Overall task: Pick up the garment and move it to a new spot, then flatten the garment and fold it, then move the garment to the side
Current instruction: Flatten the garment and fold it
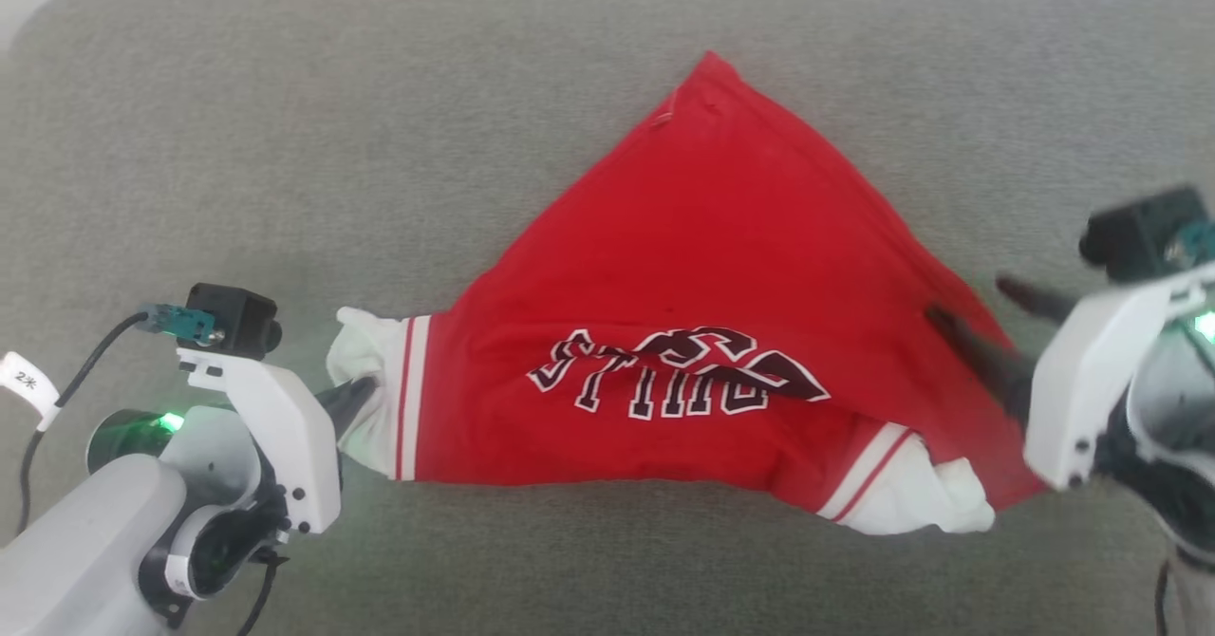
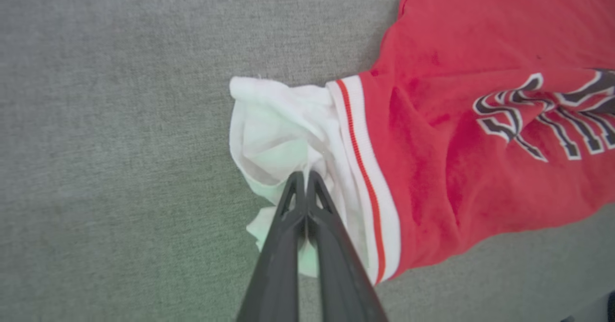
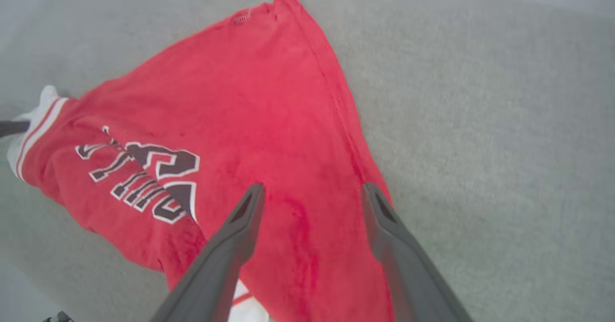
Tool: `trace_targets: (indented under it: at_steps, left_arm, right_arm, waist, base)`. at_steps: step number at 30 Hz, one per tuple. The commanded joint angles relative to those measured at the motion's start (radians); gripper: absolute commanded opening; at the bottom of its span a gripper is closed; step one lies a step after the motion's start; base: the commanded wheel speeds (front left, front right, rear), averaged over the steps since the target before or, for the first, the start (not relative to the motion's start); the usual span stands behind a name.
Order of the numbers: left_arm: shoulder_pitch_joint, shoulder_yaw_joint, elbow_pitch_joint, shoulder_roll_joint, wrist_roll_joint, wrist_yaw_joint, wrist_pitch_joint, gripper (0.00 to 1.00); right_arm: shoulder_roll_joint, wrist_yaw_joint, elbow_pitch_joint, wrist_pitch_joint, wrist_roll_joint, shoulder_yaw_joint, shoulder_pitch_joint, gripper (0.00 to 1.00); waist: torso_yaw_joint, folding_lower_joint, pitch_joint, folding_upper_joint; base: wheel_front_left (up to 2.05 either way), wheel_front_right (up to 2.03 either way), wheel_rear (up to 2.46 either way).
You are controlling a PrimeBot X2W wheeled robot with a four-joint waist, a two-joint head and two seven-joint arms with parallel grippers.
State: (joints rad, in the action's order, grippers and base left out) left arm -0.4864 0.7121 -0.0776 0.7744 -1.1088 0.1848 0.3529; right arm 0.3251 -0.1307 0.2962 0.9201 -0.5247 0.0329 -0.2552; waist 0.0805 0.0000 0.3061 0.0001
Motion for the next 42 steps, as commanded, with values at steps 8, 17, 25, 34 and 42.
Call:
trace_targets:
  at_steps: [8, 17, 25, 34, 42]
  left_arm:
    - [-0.048, 0.017, -0.018, -0.049, 0.02, -0.027, -0.009, 0.0]
    - [-0.122, 0.045, -0.066, -0.129, 0.041, -0.075, -0.018, 0.0]
    - [-0.174, 0.075, -0.132, -0.207, 0.052, -0.129, -0.035, 0.0]
    - [-0.196, 0.087, -0.21, -0.258, 0.047, -0.17, -0.056, 0.0]
    - [-0.221, 0.078, -0.255, -0.263, 0.041, -0.184, -0.062, 0.0]
  right_arm:
    - [0.039, 0.0, -0.171, -0.154, 0.008, 0.124, -0.259, 1.0]
    - [0.115, 0.0, -0.553, -0.312, -0.024, 0.307, -0.599, 1.0]
    - [0.136, 0.0, -0.886, -0.262, -0.079, 0.464, -0.802, 1.0]
    - [0.134, 0.0, -1.12, 0.022, -0.195, 0.652, -0.801, 0.78]
    - [0.161, 0.0, -1.11, 0.038, -0.253, 0.703, -0.854, 0.0]
  waist:
    - [0.081, 0.0, 0.036, -0.0001]
    - [0.197, 0.0, 0.097, -0.0001]
    - [0.291, 0.0, 0.153, -0.0001]
    - [0.333, 0.0, 0.177, -0.0001]
    - [0.316, 0.0, 0.169, -0.0001]
  base:
    - [0.0, 0.0, 0.0]
    - [0.0, 0.0, 0.0]
    - [0.0, 0.0, 0.0]
    - [0.0, 0.0, 0.0]
    - [0.0, 0.0, 0.0]
